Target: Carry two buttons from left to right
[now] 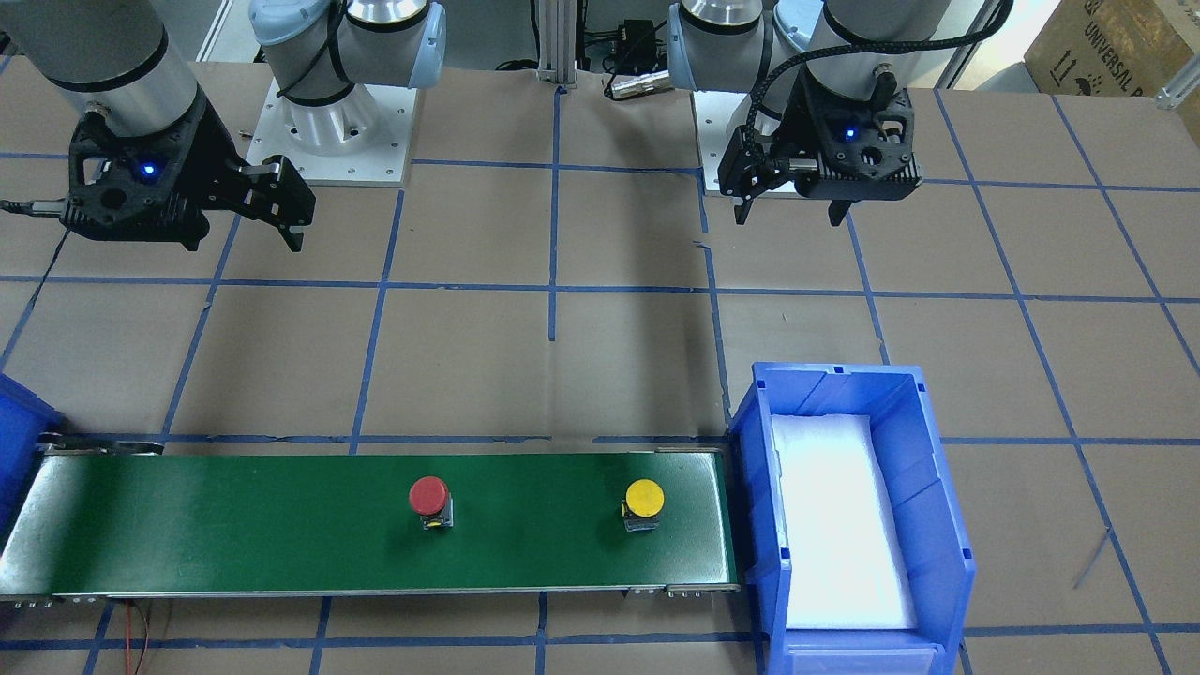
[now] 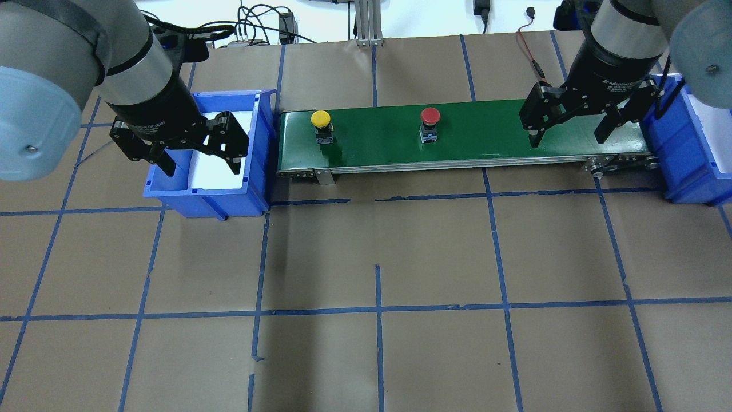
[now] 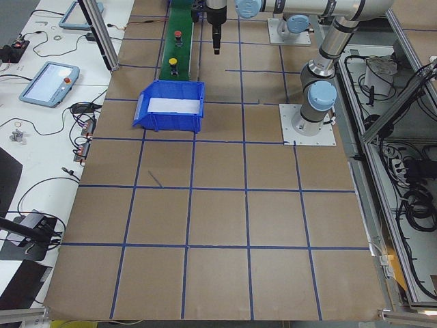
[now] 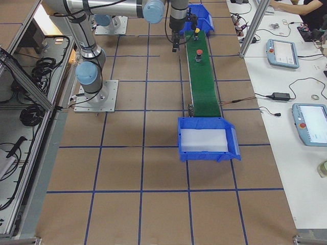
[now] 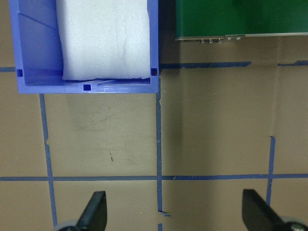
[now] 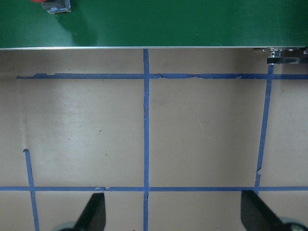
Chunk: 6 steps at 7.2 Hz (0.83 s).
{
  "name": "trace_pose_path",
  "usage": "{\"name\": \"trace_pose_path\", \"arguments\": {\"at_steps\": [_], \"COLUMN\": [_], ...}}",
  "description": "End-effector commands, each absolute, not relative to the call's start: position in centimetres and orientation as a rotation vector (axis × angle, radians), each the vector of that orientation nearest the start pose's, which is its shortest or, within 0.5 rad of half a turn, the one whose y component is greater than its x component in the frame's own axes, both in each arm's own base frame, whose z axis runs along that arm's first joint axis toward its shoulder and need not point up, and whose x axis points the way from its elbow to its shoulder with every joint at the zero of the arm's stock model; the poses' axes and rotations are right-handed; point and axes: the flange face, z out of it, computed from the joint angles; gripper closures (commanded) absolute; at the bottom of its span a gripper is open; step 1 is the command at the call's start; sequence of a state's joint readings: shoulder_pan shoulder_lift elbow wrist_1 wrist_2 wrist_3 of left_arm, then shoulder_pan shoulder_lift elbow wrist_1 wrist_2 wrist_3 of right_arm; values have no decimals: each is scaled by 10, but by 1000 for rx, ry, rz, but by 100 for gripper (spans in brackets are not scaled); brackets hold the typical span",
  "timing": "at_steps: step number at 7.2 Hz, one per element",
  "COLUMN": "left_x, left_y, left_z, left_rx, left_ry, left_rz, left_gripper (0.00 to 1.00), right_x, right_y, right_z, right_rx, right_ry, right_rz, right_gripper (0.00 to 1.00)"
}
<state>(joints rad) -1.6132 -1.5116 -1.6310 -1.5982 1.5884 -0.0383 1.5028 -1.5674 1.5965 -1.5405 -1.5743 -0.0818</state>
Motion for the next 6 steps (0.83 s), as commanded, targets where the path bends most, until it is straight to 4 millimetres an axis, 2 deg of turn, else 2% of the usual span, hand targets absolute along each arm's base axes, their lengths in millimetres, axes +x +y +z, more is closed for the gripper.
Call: {"name": "trace_pose_path", "arguments": {"at_steps": [1,3,4,6], "left_x": [-151,-151,-151,-151], "left_y": [-454,-454,-457,-458], "left_z": [492,487,476,476], "left_rx": [5,7,8,8], "left_ry": [3126,3124,3120,3122], "left_rz": [21,35,73,71], "left_gripper": [0,0,0,0], "right_x": [99,99,100,100], "right_y": [-495,-497,-496,-496], "right_z": [474,473,474,474], "right_rx": [-22,-20,-25,-25], "right_ry": [3147,3149,3149,3148], "right_rz": [83,79,79,78], "right_gripper": [0,0,0,0]}}
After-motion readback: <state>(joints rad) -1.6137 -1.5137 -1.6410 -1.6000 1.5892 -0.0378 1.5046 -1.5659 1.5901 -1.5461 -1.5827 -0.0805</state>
